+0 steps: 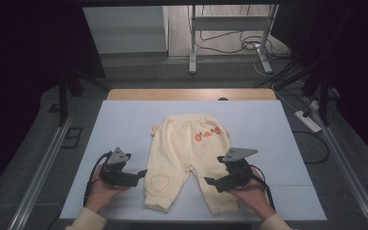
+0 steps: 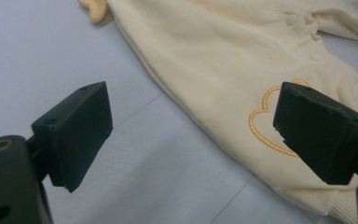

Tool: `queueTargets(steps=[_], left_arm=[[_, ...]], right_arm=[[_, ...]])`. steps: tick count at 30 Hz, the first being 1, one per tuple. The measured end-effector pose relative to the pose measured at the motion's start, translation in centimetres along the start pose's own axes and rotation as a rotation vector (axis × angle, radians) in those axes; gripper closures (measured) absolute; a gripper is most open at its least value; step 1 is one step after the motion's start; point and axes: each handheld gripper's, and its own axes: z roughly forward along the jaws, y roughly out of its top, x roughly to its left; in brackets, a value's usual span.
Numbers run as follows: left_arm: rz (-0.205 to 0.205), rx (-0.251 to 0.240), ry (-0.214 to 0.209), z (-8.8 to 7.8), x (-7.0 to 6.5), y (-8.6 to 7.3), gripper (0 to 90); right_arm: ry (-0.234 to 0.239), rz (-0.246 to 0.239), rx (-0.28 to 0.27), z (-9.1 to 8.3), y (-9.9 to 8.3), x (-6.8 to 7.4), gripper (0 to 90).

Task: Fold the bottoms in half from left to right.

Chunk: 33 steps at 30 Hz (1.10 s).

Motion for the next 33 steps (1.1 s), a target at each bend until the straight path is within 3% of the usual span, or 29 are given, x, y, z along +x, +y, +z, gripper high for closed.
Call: queueTargets(steps=[24, 33], left_arm=[[0.002, 0.012, 0.012, 0.1, 0.0, 0.0, 11.9], [0.002, 0.016, 0.01, 0.4, 0.1, 0.0, 11.9]], right_arm=[[0.091, -0.053, 0.031, 4.0, 2.1, 2.4, 9.0], [0.128, -0.065, 0.068, 5.6, 2.6, 3.5, 9.1]])
